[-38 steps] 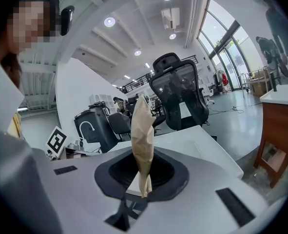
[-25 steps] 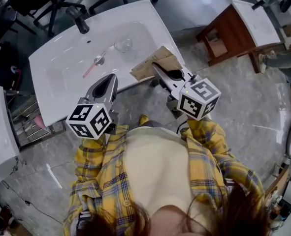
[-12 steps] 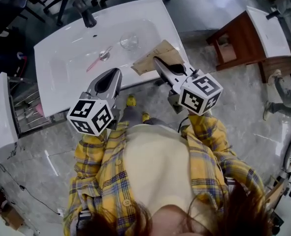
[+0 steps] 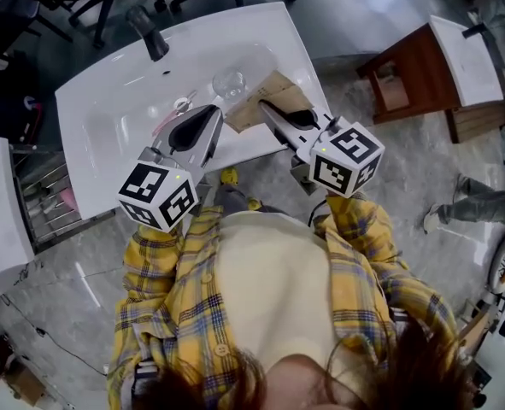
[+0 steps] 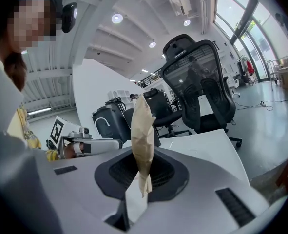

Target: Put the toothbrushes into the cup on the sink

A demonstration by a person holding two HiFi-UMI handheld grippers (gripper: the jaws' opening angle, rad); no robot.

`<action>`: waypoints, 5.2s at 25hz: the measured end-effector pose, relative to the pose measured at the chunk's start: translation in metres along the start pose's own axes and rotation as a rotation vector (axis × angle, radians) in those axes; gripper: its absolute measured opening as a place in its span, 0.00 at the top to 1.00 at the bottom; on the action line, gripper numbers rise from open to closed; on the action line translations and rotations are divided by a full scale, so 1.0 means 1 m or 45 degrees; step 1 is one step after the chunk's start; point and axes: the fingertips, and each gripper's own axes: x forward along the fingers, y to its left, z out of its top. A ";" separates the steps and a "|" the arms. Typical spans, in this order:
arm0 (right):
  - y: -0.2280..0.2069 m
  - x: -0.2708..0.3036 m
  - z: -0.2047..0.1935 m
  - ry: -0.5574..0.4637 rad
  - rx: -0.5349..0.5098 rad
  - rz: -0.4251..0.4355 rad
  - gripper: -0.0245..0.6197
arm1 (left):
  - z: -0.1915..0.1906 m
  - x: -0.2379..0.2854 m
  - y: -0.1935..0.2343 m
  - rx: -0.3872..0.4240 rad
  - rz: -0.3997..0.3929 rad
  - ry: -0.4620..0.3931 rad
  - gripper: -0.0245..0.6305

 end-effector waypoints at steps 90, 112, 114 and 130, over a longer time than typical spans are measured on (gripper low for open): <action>-0.025 0.026 0.011 0.222 -0.257 0.430 0.90 | 0.043 0.072 0.099 -0.047 0.119 -0.530 0.88; -0.021 0.026 0.002 0.245 -0.239 0.435 0.90 | -0.022 0.097 0.123 -0.125 0.224 -0.199 0.87; -0.020 0.027 0.002 0.248 -0.238 0.440 0.90 | -0.025 0.097 0.122 -0.123 0.223 -0.174 0.87; -0.019 0.032 0.004 0.243 -0.247 0.465 0.90 | -0.044 0.074 0.123 -0.134 0.298 -0.034 0.74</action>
